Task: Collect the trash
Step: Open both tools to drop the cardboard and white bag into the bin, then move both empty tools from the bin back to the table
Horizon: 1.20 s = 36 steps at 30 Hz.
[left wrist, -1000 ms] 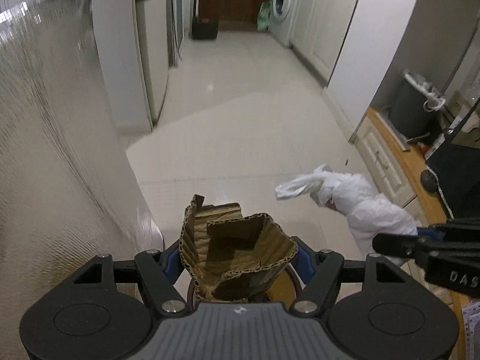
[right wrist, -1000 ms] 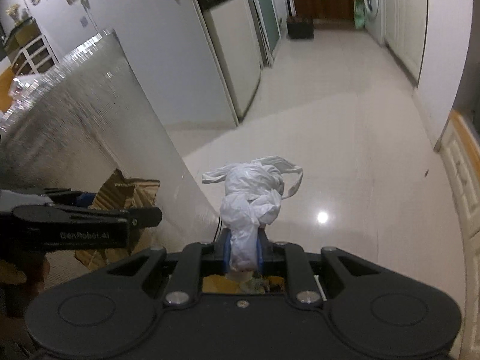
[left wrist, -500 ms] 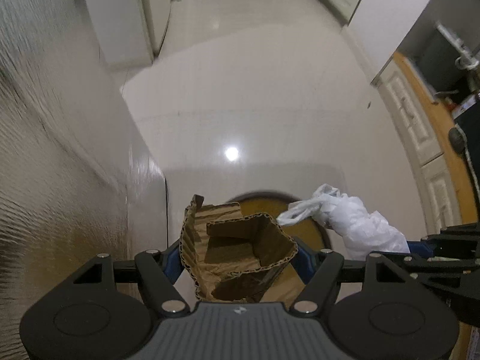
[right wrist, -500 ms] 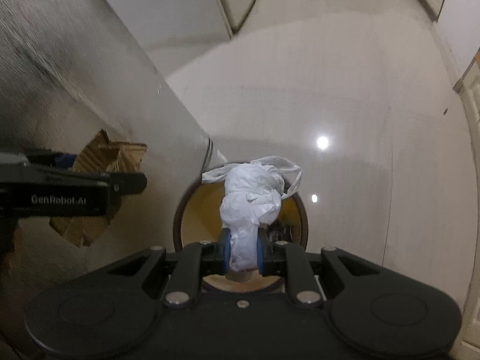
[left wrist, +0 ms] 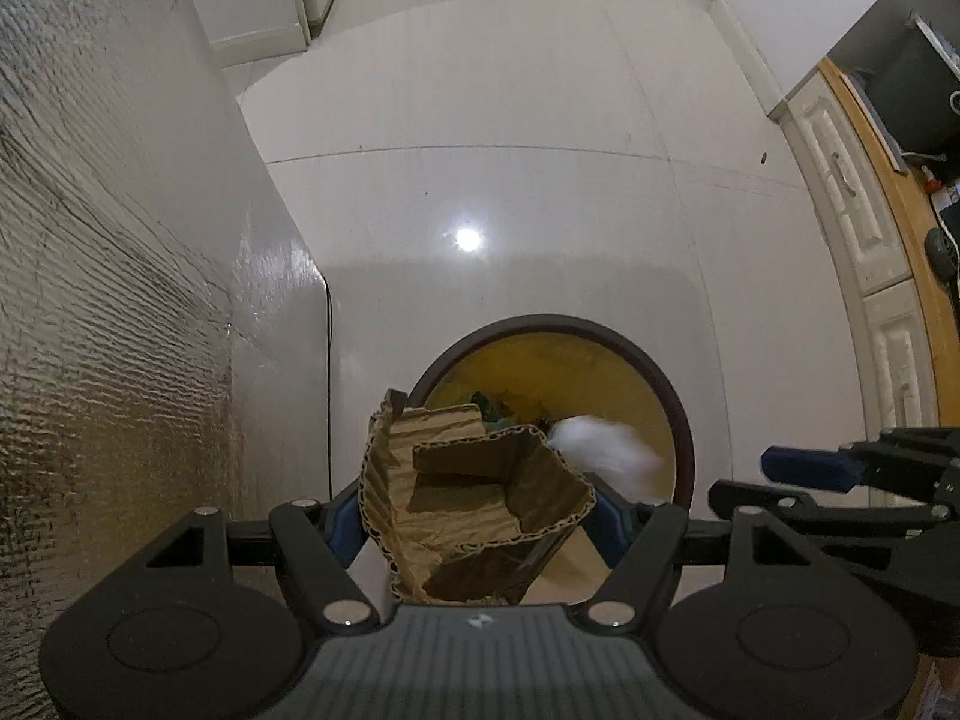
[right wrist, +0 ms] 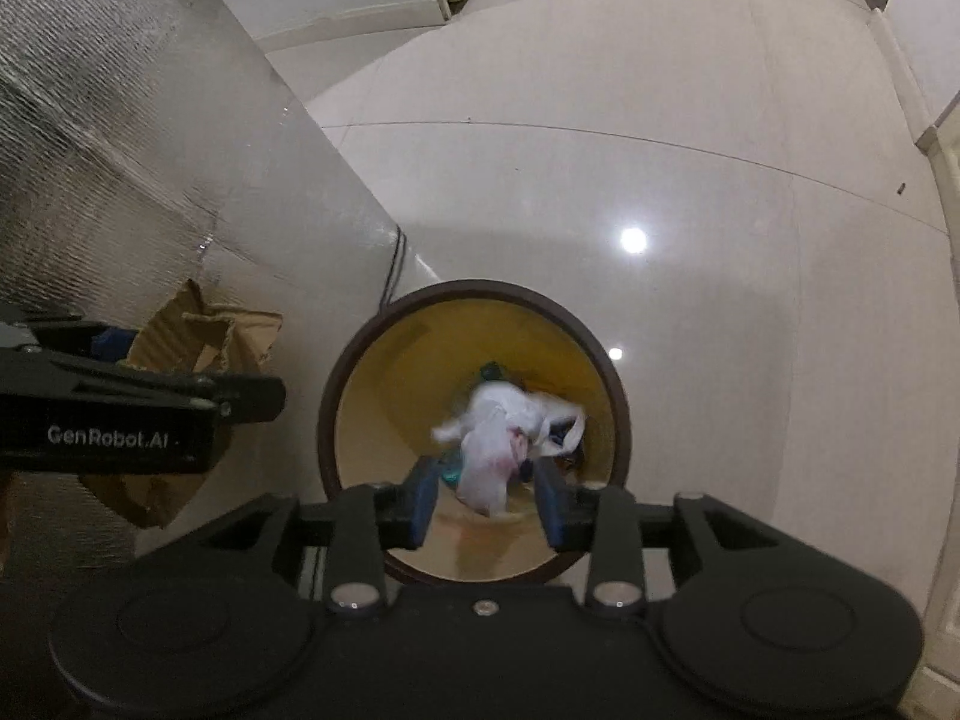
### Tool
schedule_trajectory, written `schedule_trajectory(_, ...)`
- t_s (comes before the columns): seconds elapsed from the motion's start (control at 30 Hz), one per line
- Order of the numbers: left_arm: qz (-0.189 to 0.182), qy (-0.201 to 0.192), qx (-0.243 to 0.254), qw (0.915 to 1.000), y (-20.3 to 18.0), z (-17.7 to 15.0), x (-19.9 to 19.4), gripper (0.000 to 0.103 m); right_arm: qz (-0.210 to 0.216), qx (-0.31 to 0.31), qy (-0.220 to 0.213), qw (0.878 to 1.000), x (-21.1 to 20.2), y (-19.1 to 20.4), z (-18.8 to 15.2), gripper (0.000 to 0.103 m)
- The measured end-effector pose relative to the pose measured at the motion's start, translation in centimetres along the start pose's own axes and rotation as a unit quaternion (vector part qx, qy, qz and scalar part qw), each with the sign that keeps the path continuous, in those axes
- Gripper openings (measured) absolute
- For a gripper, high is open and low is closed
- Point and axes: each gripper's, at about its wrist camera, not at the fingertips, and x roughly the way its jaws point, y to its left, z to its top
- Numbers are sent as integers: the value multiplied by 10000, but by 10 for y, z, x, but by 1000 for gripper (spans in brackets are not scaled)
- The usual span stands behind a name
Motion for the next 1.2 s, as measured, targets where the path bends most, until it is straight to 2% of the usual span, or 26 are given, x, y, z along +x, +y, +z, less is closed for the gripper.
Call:
schedule_trajectory(0.2,-81,92,62,9999,-6,-2,6,72,-132,-179,250,9994,6,-6,-5,36)
schedule_trajectory(0.33,-122,145,48,9998,-6,-5,8,77,-118,-196,298,9993,3,-10,-8,36)
schedule_trajectory(0.53,74,485,53,9988,-2,-8,16,90,-69,-327,343,9989,-8,-16,-14,36)
schedule_trajectory(0.67,162,605,126,9980,-2,-10,18,92,-81,-390,371,9985,-7,-15,-16,36)
schedule_trajectory(0.9,110,675,254,9973,-6,-11,19,97,-100,-463,404,9981,0,-9,-13,38)
schedule_trajectory(1.2,207,822,365,9957,-7,-16,21,102,-178,-564,441,9973,2,-8,-14,53)
